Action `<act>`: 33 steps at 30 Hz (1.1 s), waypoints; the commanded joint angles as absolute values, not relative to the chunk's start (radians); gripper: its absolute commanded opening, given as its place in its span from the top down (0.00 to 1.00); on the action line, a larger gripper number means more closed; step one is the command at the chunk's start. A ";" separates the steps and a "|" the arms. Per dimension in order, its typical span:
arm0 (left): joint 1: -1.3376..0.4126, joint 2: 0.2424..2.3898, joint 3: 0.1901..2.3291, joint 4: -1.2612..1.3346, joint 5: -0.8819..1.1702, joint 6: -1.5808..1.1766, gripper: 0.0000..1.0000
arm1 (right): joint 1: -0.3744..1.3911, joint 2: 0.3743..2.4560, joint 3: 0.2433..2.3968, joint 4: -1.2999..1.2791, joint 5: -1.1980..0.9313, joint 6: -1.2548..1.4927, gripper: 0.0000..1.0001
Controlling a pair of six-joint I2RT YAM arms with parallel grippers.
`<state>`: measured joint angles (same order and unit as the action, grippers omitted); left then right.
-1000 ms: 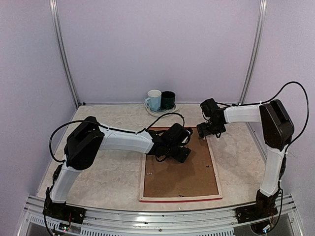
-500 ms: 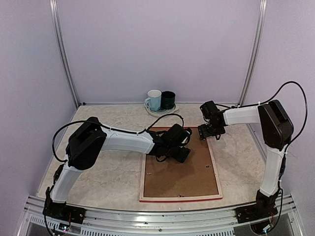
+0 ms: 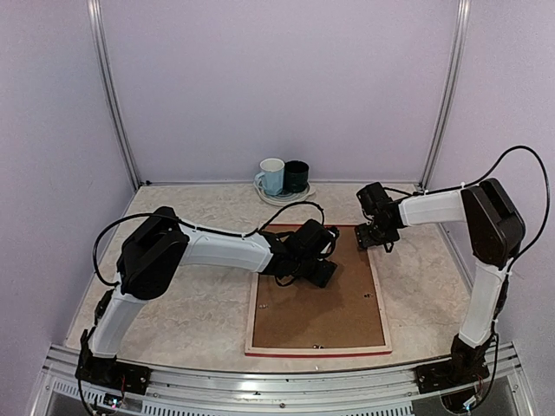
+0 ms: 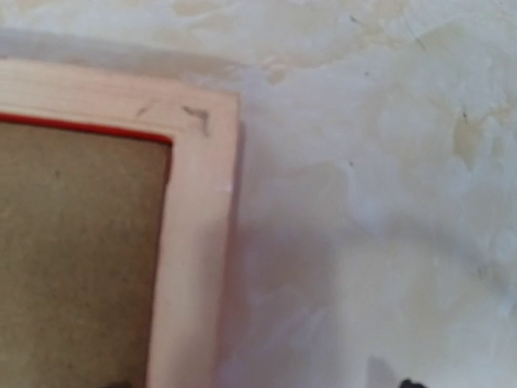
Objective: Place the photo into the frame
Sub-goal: Press the fastener onto the backboard.
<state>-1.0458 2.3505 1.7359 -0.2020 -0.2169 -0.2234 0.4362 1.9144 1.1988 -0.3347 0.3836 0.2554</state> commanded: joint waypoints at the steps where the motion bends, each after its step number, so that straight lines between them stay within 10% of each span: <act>1: -1.037 2.404 1.732 -0.249 -0.207 -0.252 0.30 | 0.433 1.898 1.161 -0.423 0.371 0.246 0.29; 18: -1.032 2.403 1.800 -0.297 -0.316 -0.384 0.31 | 0.413 1.919 1.206 -0.481 0.189 0.247 0.58; 33: -1.030 2.422 1.901 -0.012 -0.288 -0.251 0.29 | 0.382 1.953 1.253 -0.492 0.055 0.259 0.57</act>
